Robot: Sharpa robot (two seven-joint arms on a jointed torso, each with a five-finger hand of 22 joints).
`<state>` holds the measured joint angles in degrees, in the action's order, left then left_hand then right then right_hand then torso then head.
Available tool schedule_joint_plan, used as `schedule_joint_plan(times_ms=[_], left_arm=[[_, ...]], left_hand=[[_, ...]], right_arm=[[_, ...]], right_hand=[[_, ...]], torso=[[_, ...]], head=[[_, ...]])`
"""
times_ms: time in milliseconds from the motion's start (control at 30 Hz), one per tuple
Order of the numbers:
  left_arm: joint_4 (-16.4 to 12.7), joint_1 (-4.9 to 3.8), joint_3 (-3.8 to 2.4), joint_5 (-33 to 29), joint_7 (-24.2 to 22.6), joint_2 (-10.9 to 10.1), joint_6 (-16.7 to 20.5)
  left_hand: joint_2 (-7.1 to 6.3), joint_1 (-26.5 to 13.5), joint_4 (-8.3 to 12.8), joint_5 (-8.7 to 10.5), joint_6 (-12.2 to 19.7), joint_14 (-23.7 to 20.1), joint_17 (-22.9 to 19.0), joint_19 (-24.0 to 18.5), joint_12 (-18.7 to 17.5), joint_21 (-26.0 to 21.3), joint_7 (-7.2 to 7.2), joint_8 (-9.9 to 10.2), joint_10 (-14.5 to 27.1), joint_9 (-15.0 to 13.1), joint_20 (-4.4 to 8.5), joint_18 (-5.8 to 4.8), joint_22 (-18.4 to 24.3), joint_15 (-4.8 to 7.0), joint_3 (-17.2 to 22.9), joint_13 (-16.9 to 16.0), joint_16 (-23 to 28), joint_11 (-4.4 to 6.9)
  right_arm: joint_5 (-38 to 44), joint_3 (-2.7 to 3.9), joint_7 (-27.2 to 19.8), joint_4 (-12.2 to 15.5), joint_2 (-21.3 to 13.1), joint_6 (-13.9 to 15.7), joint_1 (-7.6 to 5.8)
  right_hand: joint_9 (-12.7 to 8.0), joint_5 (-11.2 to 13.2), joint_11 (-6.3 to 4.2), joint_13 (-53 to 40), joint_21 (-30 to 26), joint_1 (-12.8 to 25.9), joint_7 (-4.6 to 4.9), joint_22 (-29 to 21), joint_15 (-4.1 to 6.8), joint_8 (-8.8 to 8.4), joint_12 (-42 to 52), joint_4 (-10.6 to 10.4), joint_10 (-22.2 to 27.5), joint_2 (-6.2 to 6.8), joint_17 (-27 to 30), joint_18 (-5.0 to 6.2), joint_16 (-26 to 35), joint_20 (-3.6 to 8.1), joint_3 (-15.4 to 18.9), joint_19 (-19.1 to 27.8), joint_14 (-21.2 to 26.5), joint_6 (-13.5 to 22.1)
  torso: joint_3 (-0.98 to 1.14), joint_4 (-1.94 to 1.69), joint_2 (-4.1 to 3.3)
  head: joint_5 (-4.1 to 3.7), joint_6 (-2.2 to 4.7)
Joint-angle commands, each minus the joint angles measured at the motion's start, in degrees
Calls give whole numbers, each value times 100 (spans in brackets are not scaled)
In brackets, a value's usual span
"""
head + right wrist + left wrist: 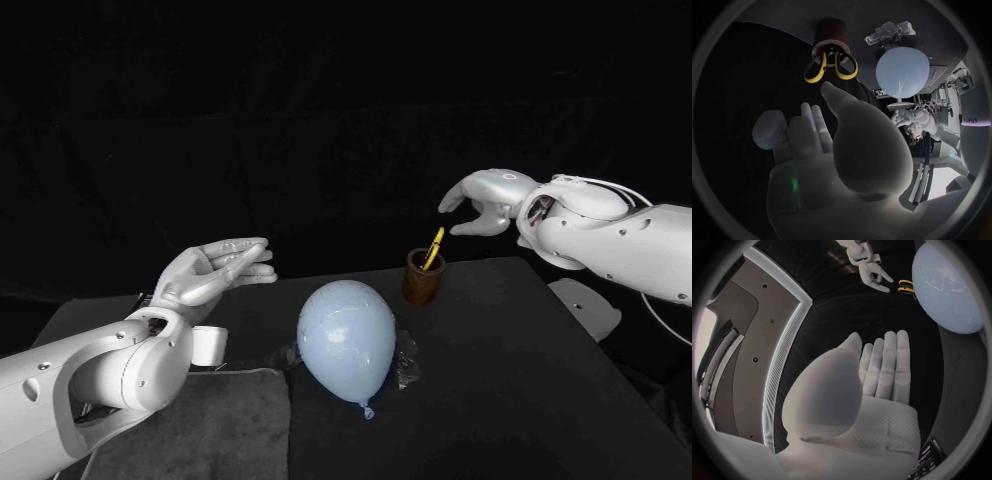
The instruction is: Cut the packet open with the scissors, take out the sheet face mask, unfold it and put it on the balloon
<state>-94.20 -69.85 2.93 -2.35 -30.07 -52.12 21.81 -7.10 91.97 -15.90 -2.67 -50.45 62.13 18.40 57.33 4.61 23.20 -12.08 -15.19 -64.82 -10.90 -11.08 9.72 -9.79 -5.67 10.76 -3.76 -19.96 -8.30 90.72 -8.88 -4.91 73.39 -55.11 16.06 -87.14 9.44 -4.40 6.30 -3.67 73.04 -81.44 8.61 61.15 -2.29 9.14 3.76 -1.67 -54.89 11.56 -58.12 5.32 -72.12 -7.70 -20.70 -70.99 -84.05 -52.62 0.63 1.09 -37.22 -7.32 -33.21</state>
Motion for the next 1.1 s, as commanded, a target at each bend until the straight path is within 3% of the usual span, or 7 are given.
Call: schedule_joint_plan(times_ms=[33, 200, 400, 833, 1100], left_arm=[[-13, -20, -7, -29, -32, 2, -96], [-18, -36, -8, -42, -27, 2, -100], [-32, -55, -8, -46, -20, -12, -106], [-37, -90, -7, -48, 17, -34, -104], [-44, -110, -7, -48, 97, -42, -74]], left_hand=[[-36, -24, -31, -16, -15, -41, 9, -41, -31, 22, -34, 29, -8, 7, 6, 49, -7, 12, 2, -8, -28, -43], [-36, -24, -31, -16, -15, -41, 9, -41, -31, 22, -34, 29, -8, 7, 6, 49, -7, 12, 2, -8, -28, -43], [-33, -34, -40, -16, -18, -44, 20, -43, -32, 25, -36, 30, -11, 8, 4, 50, -8, 11, 0, -9, -38, -43], [-33, -39, -43, -15, -21, -46, 27, -44, -32, 27, -36, 30, -15, 8, 3, 51, -9, 11, -2, -10, -43, -43], [-31, -40, -45, -15, -23, -47, 32, -45, -32, 29, -37, 30, -17, 8, 2, 51, -9, 11, -2, -11, -47, -43]], right_arm=[[735, -5, 182, -3, 62, 1, 0], [802, -19, 162, -56, 153, -39, 19], [911, -28, 164, -171, 251, -73, 65], [1135, -38, 234, -346, 352, -218, 108], [1147, -41, 201, -442, 453, -217, 143]], right_hand=[[-9, 43, -40, 10, -63, -174, -36, -51, 51, -46, -25, -139, 176, -15, 29, 80, 25, 33, 175, 46, -7, -9], [-11, 44, -76, 7, -76, -295, -54, -37, 80, -66, -20, -230, 219, -48, -27, 79, -16, 57, 213, 26, -31, -22], [-13, 90, -107, 4, -56, -425, -79, 20, 111, -84, -11, -272, 218, -73, -59, 69, -46, 87, 138, -26, -48, -41], [-10, 122, -188, -5, -10, -518, -163, 158, 179, -111, 18, -308, -37, 3, -101, 49, -96, 155, -287, -114, -69, -144], [7, 138, -245, -4, -2, -440, -233, 215, 228, -92, 14, -340, -174, 34, -99, 44, -106, 195, -542, -135, -73, -253]], torso=[[2, 9, -21], [1, -6, -43], [16, -15, -81], [33, -10, -150], [29, -16, -171]], head=[[10, 18], [-4, 3], [-20, 31], [-25, 44], [-41, 76]])
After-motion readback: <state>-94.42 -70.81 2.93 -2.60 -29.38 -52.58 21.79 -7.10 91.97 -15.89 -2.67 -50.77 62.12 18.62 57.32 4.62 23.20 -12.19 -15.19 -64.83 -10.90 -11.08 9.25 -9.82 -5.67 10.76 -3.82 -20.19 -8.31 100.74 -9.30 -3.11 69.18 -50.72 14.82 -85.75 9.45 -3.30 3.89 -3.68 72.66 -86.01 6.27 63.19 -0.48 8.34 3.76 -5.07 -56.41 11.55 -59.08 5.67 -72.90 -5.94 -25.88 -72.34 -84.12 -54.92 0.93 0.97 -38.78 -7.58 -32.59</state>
